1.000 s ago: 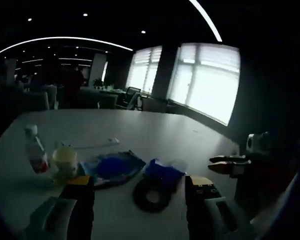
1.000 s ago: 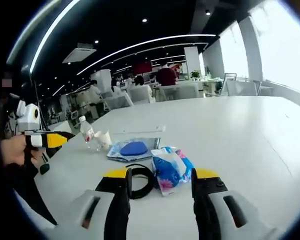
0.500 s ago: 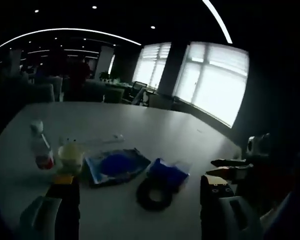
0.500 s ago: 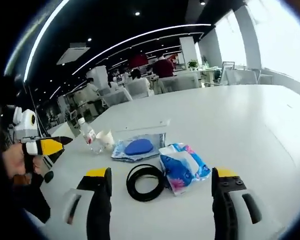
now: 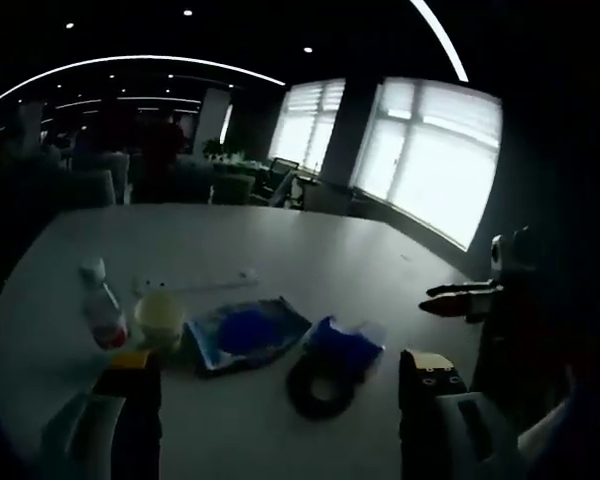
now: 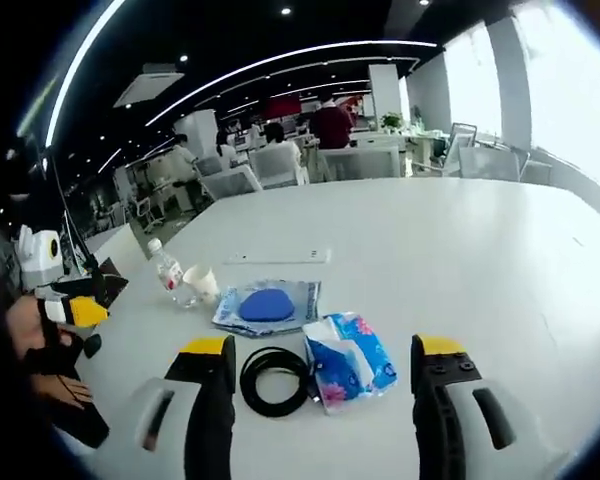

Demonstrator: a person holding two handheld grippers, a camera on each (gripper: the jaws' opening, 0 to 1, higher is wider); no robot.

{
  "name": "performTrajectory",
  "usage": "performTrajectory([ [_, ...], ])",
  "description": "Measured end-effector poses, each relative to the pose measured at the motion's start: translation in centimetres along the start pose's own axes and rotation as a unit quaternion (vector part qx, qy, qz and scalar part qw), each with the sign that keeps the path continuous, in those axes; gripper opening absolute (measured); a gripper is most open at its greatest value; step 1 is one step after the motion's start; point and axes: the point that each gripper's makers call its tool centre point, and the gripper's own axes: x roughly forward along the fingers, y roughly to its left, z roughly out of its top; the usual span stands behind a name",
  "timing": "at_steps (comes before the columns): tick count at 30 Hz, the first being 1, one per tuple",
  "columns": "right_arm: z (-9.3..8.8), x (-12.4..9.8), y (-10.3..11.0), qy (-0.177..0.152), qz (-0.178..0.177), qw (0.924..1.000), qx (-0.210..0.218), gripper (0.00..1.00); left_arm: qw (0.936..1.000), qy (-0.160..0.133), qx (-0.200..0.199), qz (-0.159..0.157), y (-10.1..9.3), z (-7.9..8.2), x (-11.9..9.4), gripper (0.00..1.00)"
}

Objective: Arrange the tabletop items into an orderly group along one side of the table until the central work area is clear of visible clutter.

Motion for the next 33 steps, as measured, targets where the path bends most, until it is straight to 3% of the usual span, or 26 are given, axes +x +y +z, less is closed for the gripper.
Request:
performTrajectory([
  [5, 0.1, 1.0, -0.2, -0.004, -0.001, 0.9996, 0.028, 0.71, 0.9998, 0.011, 0.009, -0.017, -0.3, -0.1, 1.0, 0.97],
  [7, -1.0, 1.1, -0.7, 0.027, -0.01, 0.9981, 0.055, 0.67, 0.9986, 0.023, 0.029, -0.038, -0.6, 0.1, 1.6, 0.95],
  [10, -1.6, 1.1, -0.6, 0.03, -0.01, 0.9982, 0.051, 0.66, 0.9965, 0.042, 0.056, -0.045, -0.2, 0.4, 2.5, 0.94],
  [12, -2.2, 1.2, -1.1, 0.033, -0.014, 0.998, 0.053, 0.66, 0.996, 0.03, 0.07, -0.045, 0.3, 1.4, 3.1, 0.93],
  [15, -2.6, 1.4, -1.8, 0.041, -0.017, 0.997, 0.063, 0.67, 0.9957, 0.052, 0.056, -0.053, 0.6, 2.0, 3.9, 0.92],
  [20, -3.1, 2.0, -2.3, 0.055, -0.013, 0.9954, 0.078, 0.69, 0.9925, 0.061, 0.092, -0.053, 1.4, 3.7, 5.6, 0.93],
  [28, -4.2, 2.9, -2.3, 0.072, -0.004, 0.993, 0.093, 0.69, 0.9798, 0.126, 0.138, -0.072, 0.9, 2.3, 7.8, 0.92],
  [33, -5.2, 3.7, -2.2, 0.085, 0.003, 0.9914, 0.099, 0.66, 0.9742, 0.139, 0.153, -0.09, 0.0, 2.2, 9.2, 0.89],
])
